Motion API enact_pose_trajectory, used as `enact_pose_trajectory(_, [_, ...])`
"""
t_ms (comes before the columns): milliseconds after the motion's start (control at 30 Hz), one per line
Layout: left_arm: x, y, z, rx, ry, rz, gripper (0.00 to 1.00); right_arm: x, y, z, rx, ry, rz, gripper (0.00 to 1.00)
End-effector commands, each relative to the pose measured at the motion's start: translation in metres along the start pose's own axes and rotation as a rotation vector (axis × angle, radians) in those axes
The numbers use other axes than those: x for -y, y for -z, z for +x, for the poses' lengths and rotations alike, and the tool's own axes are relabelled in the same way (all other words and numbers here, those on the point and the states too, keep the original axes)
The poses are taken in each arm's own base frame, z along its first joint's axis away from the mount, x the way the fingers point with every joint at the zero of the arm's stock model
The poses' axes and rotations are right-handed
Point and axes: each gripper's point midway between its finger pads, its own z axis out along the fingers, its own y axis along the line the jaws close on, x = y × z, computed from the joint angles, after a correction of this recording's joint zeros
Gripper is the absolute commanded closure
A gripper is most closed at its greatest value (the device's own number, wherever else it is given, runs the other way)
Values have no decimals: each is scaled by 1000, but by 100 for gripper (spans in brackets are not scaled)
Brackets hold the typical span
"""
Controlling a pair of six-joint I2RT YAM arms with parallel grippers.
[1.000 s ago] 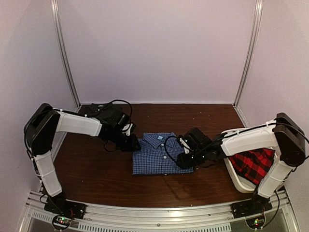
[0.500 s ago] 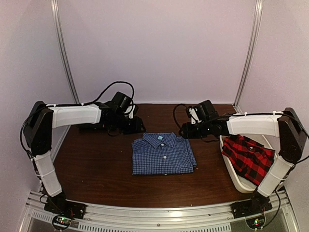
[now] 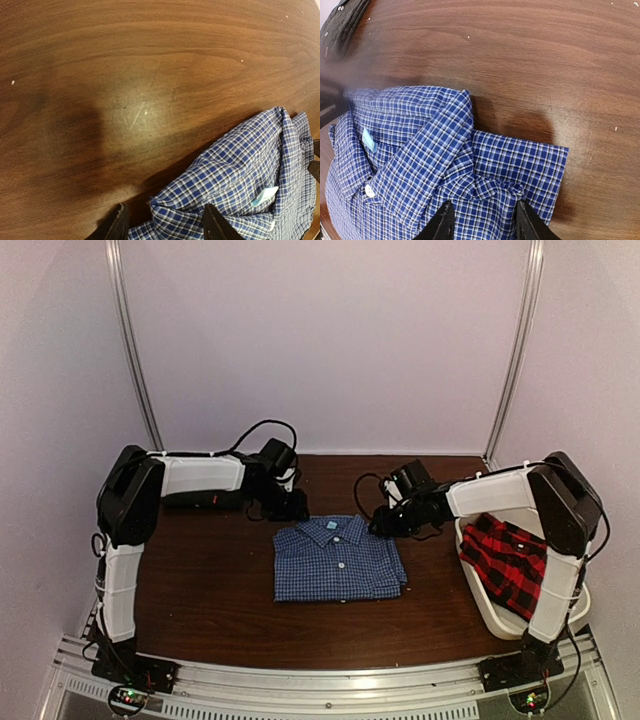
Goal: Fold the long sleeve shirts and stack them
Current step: Smooth out the square-folded shirt at the center of the board.
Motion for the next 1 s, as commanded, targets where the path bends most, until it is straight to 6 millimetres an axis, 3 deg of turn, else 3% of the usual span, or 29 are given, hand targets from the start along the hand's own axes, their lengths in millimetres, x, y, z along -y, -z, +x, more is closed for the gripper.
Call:
enact_pose_trajectory(0, [6, 1, -15, 25, -25, 19, 50, -8, -3, -13, 27, 11, -35, 58])
enact_pose_trajectory(133, [9, -3, -16, 20, -28, 32, 59, -8, -4, -14, 28, 12, -34, 60])
enact_pose_trajectory(300, [14, -4, -18, 18, -35, 51, 78, -5, -4, -13, 24, 20, -10, 69])
enact_pose_trajectory(433, [16, -3, -20, 21, -42, 57, 86, 5, -2, -14, 26, 26, 49, 70])
enact_pose_trajectory(733, [20, -1, -25, 32, -54, 70, 96, 15, -10, -6, 3, 32, 87, 70])
enact_pose_trajectory(967, [25, 0, -30, 40, -62, 82, 99, 10, -8, -10, 3, 39, 81, 88])
